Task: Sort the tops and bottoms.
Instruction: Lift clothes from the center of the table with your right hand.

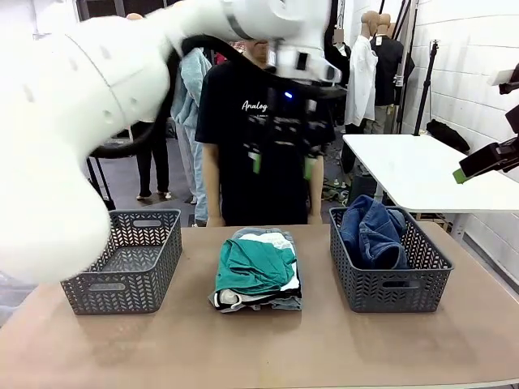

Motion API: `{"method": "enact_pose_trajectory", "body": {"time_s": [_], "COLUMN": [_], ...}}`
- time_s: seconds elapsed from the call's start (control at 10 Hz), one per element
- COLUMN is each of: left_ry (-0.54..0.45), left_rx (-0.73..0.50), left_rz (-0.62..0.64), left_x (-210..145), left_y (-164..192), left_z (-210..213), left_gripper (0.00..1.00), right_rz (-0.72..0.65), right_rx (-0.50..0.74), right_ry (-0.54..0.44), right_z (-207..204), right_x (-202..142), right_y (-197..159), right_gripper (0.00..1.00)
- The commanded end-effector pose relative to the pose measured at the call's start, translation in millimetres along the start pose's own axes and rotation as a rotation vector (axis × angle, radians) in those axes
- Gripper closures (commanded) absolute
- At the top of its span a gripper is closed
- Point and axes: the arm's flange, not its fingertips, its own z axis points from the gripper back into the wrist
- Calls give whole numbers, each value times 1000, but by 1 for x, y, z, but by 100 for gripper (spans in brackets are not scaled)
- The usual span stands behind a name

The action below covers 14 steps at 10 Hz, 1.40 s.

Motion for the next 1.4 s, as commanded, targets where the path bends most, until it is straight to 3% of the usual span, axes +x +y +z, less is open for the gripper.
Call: {"method": "enact_pose_trajectory", "body": {"time_s": [0.0, 0.2, 0.3, 0.5, 0.6, 0.8, 1.0, 1.1, 1.2, 1.3], "left_ry": [91, 192, 293, 613, 658, 608, 602, 569, 653, 653], "left_rx": [-17, -26, -55, -162, -197, -288, -242, -133, -238, -238], "left_rz": [17, -21, 11, 88, 104, 128, 136, 122, 148, 148], "left_x": [-86, -124, -147, -194, -204, -218, -229, -225, -187, -187], "left_y": [100, 141, 160, 184, 193, 214, 209, 189, 212, 212], "left_z": [-52, -66, -75, -104, -119, -135, -123, -103, -92, -92], "left_gripper": [0, 0, 0, 0, 0, 0, 0, 0, 0, 0], "right_rz": [6, 6, 6, 6, 6, 6, 6, 6, 6, 6], "right_rx": [0, 0, 0, 0, 0, 0, 0, 0, 0, 0], "right_ry": [0, 0, 0, 0, 0, 0, 0, 0, 0, 0], "right_z": [-2, -2, -2, -2, -2, -2, -2, -2, -2, -2], "right_x": [1, 1, 1, 1, 1, 1, 1, 1, 1, 1], "right_y": [1, 1, 1, 1, 1, 1, 1, 1, 1, 1], "right_gripper": [0, 0, 0, 0, 0, 0, 0, 0, 0, 0]}}
